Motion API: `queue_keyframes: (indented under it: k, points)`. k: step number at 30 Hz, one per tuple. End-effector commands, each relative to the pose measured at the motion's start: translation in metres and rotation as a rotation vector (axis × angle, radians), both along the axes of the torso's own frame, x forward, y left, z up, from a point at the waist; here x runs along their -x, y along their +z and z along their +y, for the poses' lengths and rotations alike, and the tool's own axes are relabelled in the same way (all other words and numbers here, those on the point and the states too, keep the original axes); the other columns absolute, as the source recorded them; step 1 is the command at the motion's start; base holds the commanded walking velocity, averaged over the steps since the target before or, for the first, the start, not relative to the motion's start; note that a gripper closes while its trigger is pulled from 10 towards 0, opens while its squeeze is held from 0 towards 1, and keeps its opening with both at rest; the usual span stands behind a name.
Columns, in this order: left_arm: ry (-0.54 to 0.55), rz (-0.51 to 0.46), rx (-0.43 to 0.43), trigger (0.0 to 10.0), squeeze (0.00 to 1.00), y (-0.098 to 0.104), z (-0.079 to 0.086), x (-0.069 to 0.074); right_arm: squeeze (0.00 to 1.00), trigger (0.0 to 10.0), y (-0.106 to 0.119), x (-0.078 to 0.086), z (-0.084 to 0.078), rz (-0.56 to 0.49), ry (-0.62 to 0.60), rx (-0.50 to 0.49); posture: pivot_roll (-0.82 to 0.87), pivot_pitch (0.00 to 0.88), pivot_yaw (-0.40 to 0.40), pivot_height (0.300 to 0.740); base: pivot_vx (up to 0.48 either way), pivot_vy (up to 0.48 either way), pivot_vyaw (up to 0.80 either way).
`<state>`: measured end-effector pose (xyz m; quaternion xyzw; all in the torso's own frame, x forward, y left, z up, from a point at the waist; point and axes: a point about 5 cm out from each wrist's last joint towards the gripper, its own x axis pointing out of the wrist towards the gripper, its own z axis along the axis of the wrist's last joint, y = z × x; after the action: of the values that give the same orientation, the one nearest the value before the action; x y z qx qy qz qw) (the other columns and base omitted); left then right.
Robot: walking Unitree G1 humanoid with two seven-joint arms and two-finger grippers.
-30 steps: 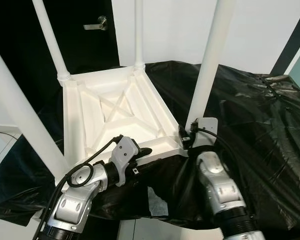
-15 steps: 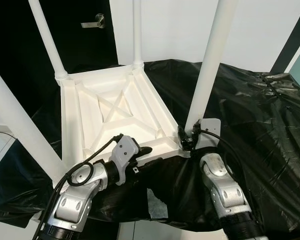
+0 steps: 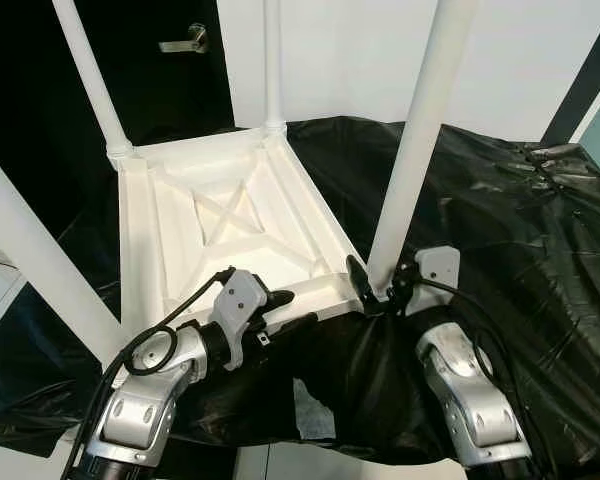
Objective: Building children table
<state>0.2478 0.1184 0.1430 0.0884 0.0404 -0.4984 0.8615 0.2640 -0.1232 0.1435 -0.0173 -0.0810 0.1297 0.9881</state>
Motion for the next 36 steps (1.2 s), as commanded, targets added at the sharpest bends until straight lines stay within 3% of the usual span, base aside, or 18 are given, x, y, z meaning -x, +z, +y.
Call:
queue_keyframes:
  k: [1, 5, 10, 16, 20, 21, 27, 32, 36]
  points:
    - [0.164, -0.031, 0.046, 10.0, 0.00, 0.004, 0.004, -0.003, 0.00, 10.0, 0.002, 0.006, -0.002, -0.026, 0.007, 0.013, 0.01, 0.000, -0.016, 0.740, 0.000, 0.000, 0.00]
    - [0.233, -0.037, 0.132, 10.0, 0.00, 0.005, -0.001, 0.004, 0.00, 10.0, -0.001, 0.016, -0.009, -0.049, -0.012, 0.040, 0.01, 0.000, -0.006, 0.740, 0.000, 0.000, 0.00]
    - [0.312, -0.044, 0.177, 10.0, 0.00, 0.005, 0.001, 0.009, 0.00, 10.0, -0.003, 0.023, -0.014, -0.039, -0.018, 0.042, 0.01, 0.000, 0.000, 0.740, 0.000, 0.000, 0.00]
    - [0.340, -0.034, 0.165, 10.0, 0.00, 0.001, 0.009, 0.014, 0.00, 10.0, -0.006, 0.029, -0.013, -0.022, 0.030, 0.037, 0.01, 0.000, -0.001, 0.740, 0.000, 0.000, 0.00]
    - [0.370, -0.034, 0.122, 10.0, 0.00, -0.004, 0.028, 0.018, 0.00, 10.0, -0.010, 0.033, -0.011, -0.009, 0.070, 0.047, 0.02, 0.000, -0.008, 0.740, 0.000, 0.000, 0.00]
    - [0.392, -0.043, 0.105, 10.0, 0.00, -0.002, 0.040, 0.015, 0.00, 10.0, -0.010, 0.028, -0.011, -0.009, 0.061, 0.052, 0.02, 0.000, -0.011, 0.740, 0.000, 0.000, 0.00]
    - [0.381, -0.068, 0.067, 10.0, 0.00, 0.003, 0.055, 0.014, 0.00, 10.0, -0.009, 0.017, -0.010, -0.009, 0.051, 0.049, 0.03, 0.000, -0.018, 0.740, 0.000, 0.000, 0.00]
    - [0.331, -0.083, 0.010, 10.0, 0.00, 0.009, 0.071, 0.010, 0.00, 10.0, -0.006, -0.008, -0.007, -0.014, 0.028, 0.045, 0.04, 0.000, -0.023, 0.740, 0.000, 0.000, 0.00]
    - [0.311, -0.088, -0.004, 10.0, 0.00, 0.011, 0.077, 0.009, 0.00, 10.0, -0.005, -0.017, -0.006, -0.015, 0.029, 0.037, 0.05, 0.000, -0.025, 0.740, 0.000, 0.000, 0.00]
